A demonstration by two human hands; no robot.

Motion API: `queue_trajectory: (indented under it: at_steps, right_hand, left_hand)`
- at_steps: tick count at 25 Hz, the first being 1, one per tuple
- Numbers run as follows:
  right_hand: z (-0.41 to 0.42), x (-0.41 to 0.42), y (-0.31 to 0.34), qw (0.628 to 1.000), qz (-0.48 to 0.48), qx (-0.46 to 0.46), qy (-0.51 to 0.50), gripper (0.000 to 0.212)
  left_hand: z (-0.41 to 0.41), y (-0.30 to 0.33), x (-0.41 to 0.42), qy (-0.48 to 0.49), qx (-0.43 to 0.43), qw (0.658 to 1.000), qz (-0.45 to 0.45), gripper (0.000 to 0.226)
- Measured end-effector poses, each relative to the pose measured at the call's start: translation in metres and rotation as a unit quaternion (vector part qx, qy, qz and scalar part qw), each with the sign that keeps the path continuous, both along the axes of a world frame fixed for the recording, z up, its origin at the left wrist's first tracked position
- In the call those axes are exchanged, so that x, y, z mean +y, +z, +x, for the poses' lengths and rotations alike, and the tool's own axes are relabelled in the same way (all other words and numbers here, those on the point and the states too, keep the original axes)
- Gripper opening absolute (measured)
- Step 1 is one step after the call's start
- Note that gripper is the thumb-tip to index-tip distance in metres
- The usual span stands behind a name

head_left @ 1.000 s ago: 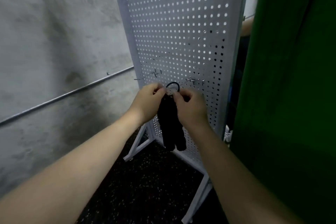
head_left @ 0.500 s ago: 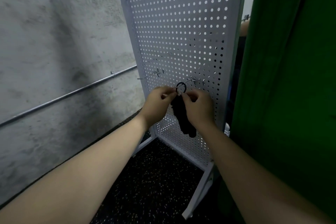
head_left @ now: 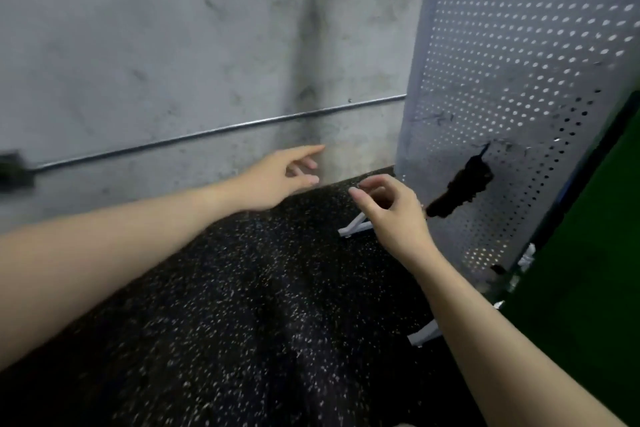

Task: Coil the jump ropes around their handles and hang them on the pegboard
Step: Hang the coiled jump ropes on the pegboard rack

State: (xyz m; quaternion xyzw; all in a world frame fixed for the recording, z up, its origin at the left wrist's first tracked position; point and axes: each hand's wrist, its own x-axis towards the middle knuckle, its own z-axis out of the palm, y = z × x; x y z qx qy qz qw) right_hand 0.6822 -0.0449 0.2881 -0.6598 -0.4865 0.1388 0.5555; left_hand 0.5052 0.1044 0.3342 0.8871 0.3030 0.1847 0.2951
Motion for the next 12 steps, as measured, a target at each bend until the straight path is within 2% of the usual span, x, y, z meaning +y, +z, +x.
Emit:
queue_trajectory:
  at_steps: [5,8,12]
  right_hand:
    - [-0.147,-0.005,-0.034,0.982,-0.049,-0.044,0.176,0.011]
    - [-0.224,-0.026,-0.080,0.954,-0.106,-0.059,0.274,0.010]
    - [-0.294,-0.070,-0.150,0.908,-0.207,-0.066,0.357,0.011]
  left_hand:
    - [-0.172,-0.043,-0.035,0.098,0.064,0.993,-0.021,0.053]
    - [-0.255,-0.092,-0.072,0.127,0.115,0.982,-0.081,0.047]
    - [-0.337,-0.158,-0.122,0.147,0.120,0.965,-0.183,0.037]
